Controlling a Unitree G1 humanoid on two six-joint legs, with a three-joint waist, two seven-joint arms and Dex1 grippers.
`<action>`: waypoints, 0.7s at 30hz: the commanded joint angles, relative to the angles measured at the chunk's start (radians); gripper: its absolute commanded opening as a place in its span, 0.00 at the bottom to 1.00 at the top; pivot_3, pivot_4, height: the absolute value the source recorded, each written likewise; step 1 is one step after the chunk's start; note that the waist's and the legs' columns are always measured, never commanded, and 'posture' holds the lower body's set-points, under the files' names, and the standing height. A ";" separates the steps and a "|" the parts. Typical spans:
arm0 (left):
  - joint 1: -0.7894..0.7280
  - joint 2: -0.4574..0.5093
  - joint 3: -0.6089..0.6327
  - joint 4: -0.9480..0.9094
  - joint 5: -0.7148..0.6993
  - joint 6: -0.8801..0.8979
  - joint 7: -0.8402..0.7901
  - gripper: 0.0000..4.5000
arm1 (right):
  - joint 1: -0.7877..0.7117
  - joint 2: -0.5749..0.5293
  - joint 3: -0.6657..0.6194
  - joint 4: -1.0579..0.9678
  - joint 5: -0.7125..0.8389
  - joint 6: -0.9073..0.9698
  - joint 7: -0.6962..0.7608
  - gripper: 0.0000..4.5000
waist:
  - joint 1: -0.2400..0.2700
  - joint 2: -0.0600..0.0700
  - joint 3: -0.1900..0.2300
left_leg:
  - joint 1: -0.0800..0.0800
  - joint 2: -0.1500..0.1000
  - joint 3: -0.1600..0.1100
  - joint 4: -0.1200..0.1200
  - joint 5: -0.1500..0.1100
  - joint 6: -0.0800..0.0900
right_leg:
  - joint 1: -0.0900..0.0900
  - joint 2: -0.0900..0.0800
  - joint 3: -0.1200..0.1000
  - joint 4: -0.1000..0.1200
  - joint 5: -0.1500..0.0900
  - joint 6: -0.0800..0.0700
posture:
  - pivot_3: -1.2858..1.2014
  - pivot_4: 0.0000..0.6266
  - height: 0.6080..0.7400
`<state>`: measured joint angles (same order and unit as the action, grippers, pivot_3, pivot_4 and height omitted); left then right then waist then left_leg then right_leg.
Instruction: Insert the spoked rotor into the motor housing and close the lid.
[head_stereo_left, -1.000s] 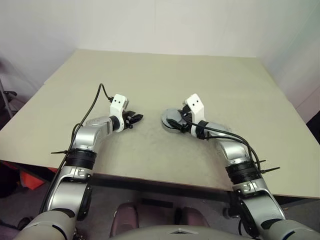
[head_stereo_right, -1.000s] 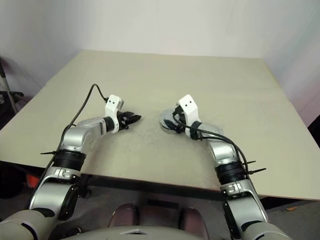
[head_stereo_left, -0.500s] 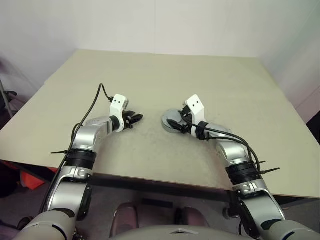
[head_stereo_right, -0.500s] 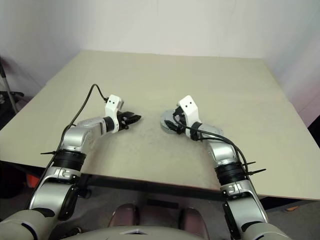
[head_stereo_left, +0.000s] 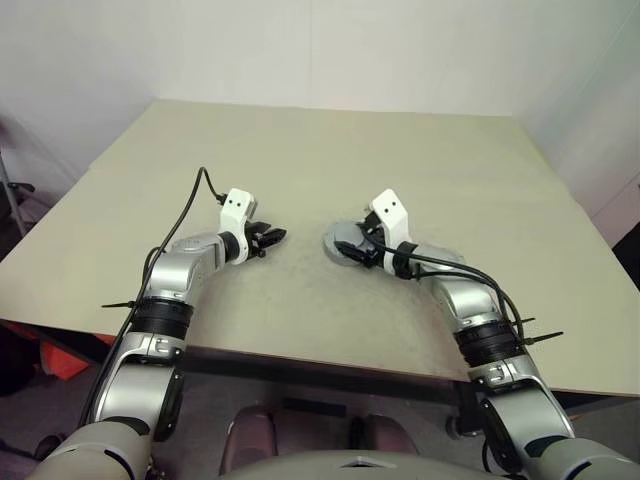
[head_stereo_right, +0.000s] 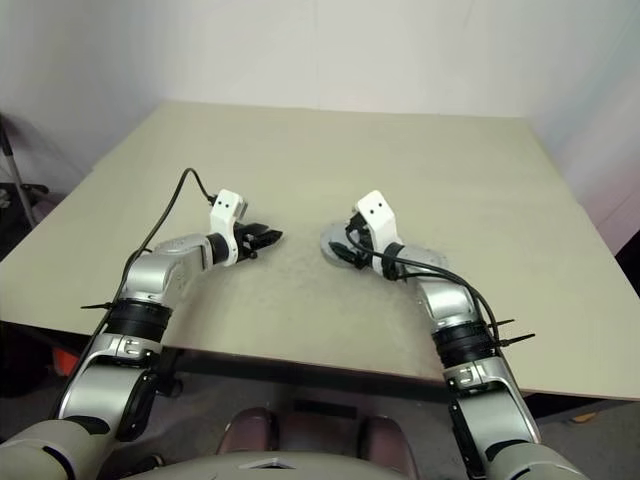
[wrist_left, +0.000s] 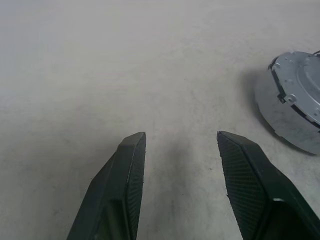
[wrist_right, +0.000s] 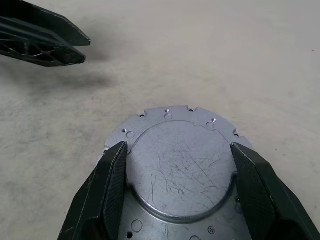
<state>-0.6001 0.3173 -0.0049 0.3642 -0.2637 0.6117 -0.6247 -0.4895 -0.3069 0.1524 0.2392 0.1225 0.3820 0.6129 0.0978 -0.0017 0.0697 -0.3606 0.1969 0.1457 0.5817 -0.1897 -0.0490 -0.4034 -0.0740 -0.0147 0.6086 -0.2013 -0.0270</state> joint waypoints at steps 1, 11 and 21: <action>-0.002 0.000 0.002 -0.047 -0.004 -0.001 0.001 0.53 | -0.012 0.002 -0.013 0.024 -0.019 0.011 -0.030 0.70 | 0.000 0.000 0.000 | 0.001 0.000 0.000 0.000 0.000 0.000 | 0.001 0.000 0.000 0.000 0.000 0.000 | 0.52 0.00 1.00; -0.002 0.001 0.009 -0.053 -0.007 0.007 0.002 0.53 | -0.009 -0.015 0.013 0.039 -0.036 0.033 -0.017 0.70 | 0.000 0.000 0.000 | 0.001 0.001 0.000 0.000 0.001 -0.001 | 0.001 0.000 -0.001 0.000 0.000 0.000 | 0.52 0.00 1.00; -0.016 -0.022 0.028 -0.075 -0.045 0.046 0.010 0.53 | -0.010 -0.045 0.067 0.116 -0.095 0.080 -0.043 0.70 | 0.000 -0.001 -0.002 | 0.010 0.001 0.000 -0.001 0.001 -0.001 | 0.010 0.000 -0.001 -0.001 0.000 0.000 | 0.52 0.00 1.00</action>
<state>-0.5883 0.2918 0.0021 0.3346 -0.2928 0.6590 -0.6174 -0.5287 -0.3217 0.2003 0.2778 0.0931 0.4051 0.5943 0.0976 -0.0025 0.0678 -0.3481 0.1982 0.1462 0.5805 -0.1896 -0.0487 -0.3900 -0.0742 -0.0161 0.6076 -0.2018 -0.0267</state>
